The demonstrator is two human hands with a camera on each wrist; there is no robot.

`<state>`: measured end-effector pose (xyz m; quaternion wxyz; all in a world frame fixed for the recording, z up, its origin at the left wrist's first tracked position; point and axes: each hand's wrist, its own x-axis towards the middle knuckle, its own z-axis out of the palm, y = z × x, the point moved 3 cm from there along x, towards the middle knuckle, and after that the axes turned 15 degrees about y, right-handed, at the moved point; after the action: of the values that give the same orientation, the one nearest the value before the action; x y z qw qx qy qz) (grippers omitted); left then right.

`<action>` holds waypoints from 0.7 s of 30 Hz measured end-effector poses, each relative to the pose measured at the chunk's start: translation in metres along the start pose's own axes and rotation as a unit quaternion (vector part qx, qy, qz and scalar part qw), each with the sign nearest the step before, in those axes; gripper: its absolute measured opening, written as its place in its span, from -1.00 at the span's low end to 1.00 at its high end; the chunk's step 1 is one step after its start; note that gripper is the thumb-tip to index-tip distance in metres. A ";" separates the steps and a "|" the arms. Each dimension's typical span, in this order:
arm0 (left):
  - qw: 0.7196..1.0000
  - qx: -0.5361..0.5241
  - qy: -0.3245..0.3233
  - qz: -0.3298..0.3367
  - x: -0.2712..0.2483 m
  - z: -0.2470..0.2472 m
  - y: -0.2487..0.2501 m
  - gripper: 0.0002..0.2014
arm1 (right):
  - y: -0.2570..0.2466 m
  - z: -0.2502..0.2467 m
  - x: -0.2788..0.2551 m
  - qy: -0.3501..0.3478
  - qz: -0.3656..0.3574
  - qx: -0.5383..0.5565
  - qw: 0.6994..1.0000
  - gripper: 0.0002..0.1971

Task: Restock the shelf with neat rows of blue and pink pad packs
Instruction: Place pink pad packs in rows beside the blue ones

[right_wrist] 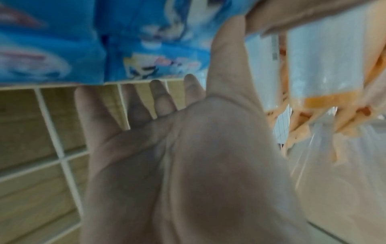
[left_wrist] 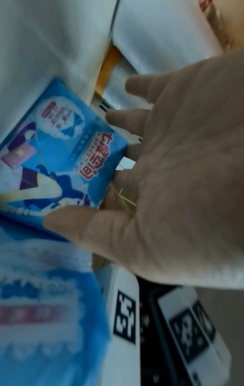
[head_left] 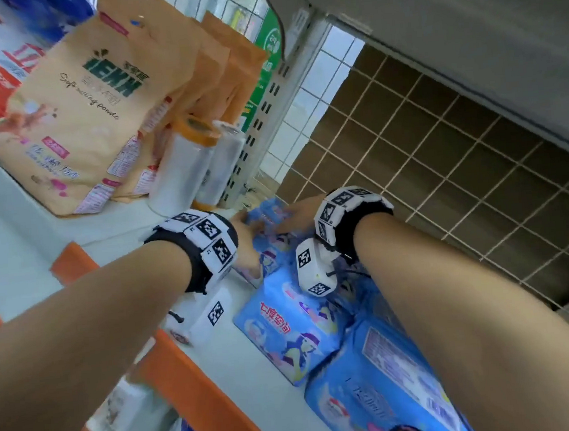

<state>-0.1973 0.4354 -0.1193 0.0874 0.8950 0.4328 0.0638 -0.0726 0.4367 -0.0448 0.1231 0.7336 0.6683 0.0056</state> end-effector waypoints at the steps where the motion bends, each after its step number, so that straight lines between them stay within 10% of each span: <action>1: 1.000 -0.021 0.006 -0.013 -0.005 -0.006 -0.003 -0.03 | 0.000 -0.012 -0.008 -0.014 0.005 -0.018 1.000 -0.34; 6: 0.987 0.000 0.140 0.076 -0.059 -0.040 0.033 -0.25 | 0.032 -0.041 -0.117 0.071 -0.026 0.064 0.995 -0.35; 11: 0.981 0.056 0.057 0.177 -0.099 -0.004 0.092 -0.20 | 0.048 0.026 -0.233 -0.043 -0.047 0.141 0.988 -0.05; 21: 0.981 0.137 0.042 0.131 -0.069 0.007 0.134 -0.16 | 0.075 0.091 -0.242 0.064 0.092 0.022 0.993 0.26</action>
<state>-0.1363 0.2986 -0.1002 -0.0639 0.9439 0.3199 0.0521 -0.0090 0.1776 -0.0815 0.0628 0.7924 0.6048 0.0495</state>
